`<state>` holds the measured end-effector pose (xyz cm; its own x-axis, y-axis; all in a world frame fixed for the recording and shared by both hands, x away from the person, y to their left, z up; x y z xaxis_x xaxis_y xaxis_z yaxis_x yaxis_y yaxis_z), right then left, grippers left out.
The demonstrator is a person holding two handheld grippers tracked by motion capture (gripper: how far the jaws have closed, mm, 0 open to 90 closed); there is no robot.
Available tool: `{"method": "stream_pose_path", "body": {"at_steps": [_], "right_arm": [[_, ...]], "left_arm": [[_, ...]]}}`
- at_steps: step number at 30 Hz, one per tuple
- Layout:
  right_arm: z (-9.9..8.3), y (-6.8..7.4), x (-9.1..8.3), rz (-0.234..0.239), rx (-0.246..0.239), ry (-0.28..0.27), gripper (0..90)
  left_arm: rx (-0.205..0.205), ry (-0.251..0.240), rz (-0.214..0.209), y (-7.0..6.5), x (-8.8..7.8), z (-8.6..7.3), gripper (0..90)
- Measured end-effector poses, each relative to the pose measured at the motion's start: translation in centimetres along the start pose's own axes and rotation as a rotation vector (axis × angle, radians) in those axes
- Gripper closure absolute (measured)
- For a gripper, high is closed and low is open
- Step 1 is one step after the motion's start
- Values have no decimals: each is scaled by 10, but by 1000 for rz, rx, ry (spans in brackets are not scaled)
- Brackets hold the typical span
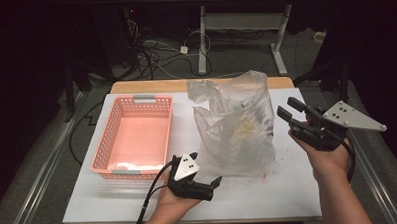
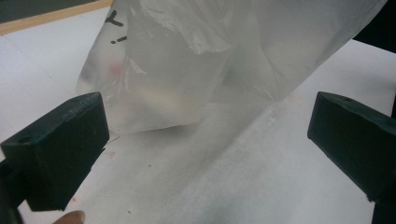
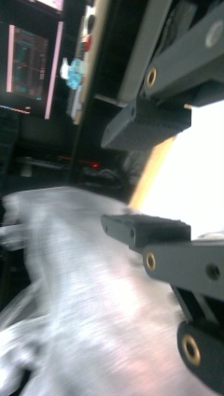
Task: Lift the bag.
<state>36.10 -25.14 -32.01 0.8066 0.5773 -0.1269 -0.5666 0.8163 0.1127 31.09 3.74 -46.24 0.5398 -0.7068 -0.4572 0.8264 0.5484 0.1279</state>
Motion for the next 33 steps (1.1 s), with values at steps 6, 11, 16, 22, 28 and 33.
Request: {"method": "stream_pose_path", "body": {"at_steps": [6, 11, 16, 22, 28, 33], "right_arm": [[-40, -11, 0, -19, 31, 89, 387], [-71, -26, -6, -60, 80, 137, 259], [-98, -37, -15, -81, 99, 187, 155], [-131, -43, -19, -95, 121, 240, 27], [-154, -46, -16, -92, 143, 280, 0], [-156, -49, -16, -110, 152, 260, 0]], "left_arm": [[2, 6, 7, 0, 2, -2, 0], [-2, 7, 11, 0, 4, -3, 0], [-3, 9, 21, 0, 6, -6, 0], [-4, 8, 20, -2, 8, -8, 0], [-14, 22, 14, -2, 12, -14, 0], [-27, 15, 27, 0, 11, -17, 0]]}}
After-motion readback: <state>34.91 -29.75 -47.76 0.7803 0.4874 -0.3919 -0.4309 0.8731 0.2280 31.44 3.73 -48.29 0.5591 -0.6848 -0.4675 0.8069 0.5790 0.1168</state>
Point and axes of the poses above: each handheld gripper's, and its own axes: x roughly forward along the jaws, z roughly out of its top, y roughly to its left, the point moved 4 cm from there along x, roughly forward along the jaws, and after that the axes turned 13 degrees about x, right-handed, at the moved point
